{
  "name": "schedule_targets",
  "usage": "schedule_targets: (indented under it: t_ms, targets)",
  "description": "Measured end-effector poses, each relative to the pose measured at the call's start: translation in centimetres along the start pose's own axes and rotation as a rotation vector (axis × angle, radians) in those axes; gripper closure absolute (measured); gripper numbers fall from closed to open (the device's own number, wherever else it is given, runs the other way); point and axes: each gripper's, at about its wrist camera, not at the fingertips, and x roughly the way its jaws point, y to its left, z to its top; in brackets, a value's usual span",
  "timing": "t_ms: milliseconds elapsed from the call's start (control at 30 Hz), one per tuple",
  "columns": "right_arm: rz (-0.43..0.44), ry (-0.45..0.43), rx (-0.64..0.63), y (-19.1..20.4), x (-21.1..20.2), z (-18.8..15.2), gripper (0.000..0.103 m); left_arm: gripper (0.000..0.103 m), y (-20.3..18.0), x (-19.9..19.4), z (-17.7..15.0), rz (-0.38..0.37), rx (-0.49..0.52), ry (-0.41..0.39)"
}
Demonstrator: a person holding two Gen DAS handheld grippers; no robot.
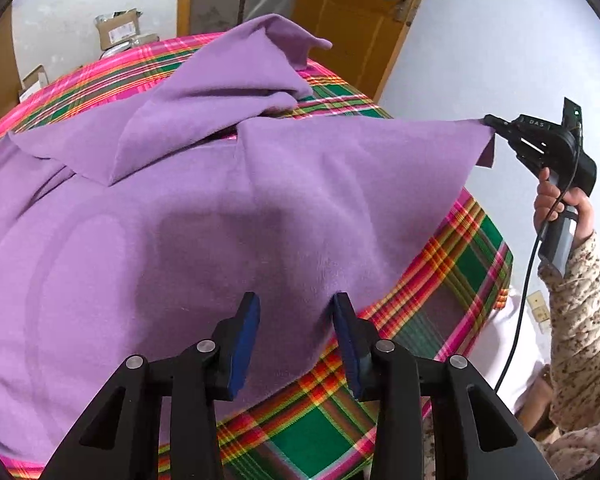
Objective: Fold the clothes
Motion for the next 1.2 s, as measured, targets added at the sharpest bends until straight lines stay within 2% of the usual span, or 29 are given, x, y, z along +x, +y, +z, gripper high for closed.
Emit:
schedule_targets:
  t_ms: [333,667,867,1200]
  targets:
    - [-0.061,0.034,0.070,-4.2,0.0,-1.4,0.101,0.064,-0.8,0.5,0.2,0.005,0.012,0.015]
    - [-0.110,0.141,0.101,-6.0,2.6,-3.0,0.100,0.064,1.2,-1.7,0.8,0.038,-0.060,-0.047]
    - [-0.150,0.174,0.098,-5.8,3.0,-2.9,0.098,0.064,4.1,-3.9,1.5,0.087,-0.127,-0.105]
    - [-0.252,0.174,0.060,-4.3,1.8,-1.2,0.089,0.064,12.1,-8.2,3.4,0.170,-0.285,-0.194]
